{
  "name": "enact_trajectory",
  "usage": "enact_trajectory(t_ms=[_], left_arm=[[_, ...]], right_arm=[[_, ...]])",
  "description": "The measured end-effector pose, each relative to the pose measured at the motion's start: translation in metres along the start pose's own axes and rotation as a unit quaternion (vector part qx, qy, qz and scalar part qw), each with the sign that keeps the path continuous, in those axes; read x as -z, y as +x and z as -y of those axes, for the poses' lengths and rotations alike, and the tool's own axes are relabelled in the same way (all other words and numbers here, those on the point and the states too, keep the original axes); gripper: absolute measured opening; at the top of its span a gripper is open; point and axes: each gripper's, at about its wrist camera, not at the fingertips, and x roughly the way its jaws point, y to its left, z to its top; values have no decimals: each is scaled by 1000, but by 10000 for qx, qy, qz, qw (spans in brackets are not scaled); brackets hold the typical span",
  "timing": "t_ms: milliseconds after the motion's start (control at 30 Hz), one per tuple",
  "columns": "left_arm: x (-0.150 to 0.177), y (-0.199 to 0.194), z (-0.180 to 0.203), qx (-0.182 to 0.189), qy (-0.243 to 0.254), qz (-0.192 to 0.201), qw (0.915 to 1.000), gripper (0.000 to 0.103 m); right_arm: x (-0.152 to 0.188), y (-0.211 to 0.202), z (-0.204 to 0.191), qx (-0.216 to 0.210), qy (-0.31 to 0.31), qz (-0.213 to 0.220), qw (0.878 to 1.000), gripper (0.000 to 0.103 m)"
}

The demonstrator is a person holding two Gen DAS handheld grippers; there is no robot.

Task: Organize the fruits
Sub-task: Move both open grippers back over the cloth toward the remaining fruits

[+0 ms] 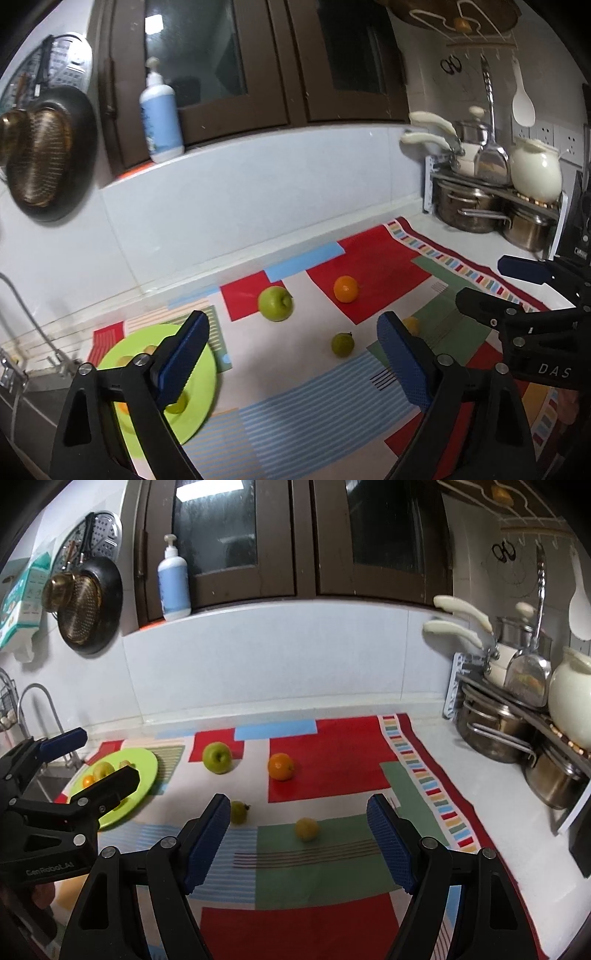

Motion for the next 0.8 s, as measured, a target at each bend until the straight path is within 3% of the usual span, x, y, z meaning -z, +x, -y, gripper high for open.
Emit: enact_trajectory(t_ms=[267, 800], left_arm=[[9, 40, 5, 344, 213, -388, 9984, 78], [26, 113, 22, 948, 213, -1186, 9882, 56]], right_arm=[[10, 38, 8, -94, 124, -390, 9991, 75], [30, 98, 20, -299, 246, -1061, 9936, 56]])
